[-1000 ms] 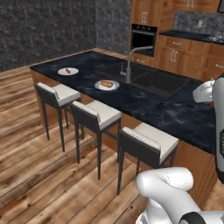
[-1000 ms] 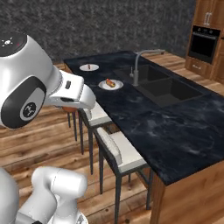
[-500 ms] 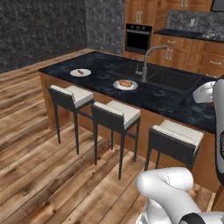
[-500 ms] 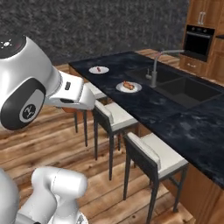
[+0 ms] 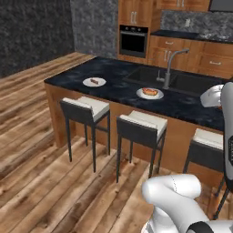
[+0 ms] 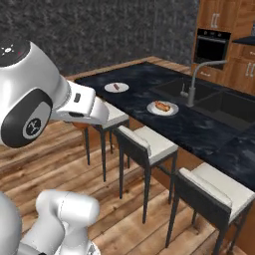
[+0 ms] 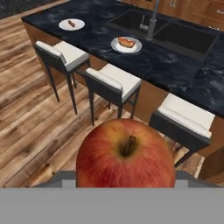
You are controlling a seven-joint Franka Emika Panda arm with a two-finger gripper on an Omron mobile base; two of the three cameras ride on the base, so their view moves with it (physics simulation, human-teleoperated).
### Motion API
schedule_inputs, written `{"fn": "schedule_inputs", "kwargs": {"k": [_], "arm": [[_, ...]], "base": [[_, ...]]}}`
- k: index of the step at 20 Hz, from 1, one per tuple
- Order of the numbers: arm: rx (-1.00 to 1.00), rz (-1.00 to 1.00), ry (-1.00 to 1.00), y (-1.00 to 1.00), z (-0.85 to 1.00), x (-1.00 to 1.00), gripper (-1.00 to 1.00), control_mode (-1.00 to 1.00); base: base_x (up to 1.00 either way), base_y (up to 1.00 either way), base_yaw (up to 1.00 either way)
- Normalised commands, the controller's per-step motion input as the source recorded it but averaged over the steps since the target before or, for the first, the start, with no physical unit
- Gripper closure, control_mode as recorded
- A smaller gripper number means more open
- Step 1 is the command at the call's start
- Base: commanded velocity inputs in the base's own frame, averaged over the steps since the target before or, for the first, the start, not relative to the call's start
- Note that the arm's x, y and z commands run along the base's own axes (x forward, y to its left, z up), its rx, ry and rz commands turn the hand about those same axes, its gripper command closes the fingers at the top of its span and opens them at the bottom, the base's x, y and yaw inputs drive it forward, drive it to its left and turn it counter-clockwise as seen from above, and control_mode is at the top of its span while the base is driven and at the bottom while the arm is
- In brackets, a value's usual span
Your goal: Pick up the apple and mango from the fridge and place one fruit on each plate on the dining counter.
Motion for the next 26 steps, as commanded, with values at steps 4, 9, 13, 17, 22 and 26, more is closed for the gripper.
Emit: {"fn": "schedule_inputs", "kwargs": {"k": [4,9,13,17,22,26], "arm": [[0.0,0.0,0.0,0.0,0.0,0.0,1.0,1.0],[0.0,0.0,0.0,0.0,0.0,0.0,1.0,1.0],[0.0,0.0,0.0,0.0,0.0,0.0,1.0,1.0],[0.0,0.0,0.0,0.0,0.0,0.0,1.0,1.0],[0.0,0.0,0.0,0.0,0.0,0.0,1.0,1.0],[0.0,0.0,0.0,0.0,0.0,0.0,1.0,1.0]], "base": [[0.52,1.0,-0.35],[0.6,1.0,-0.4],[0.63,1.0,-0.38],[0.64,1.0,-0.36],[0.72,0.98,-0.36],[0.85,0.94,-0.36]]}}
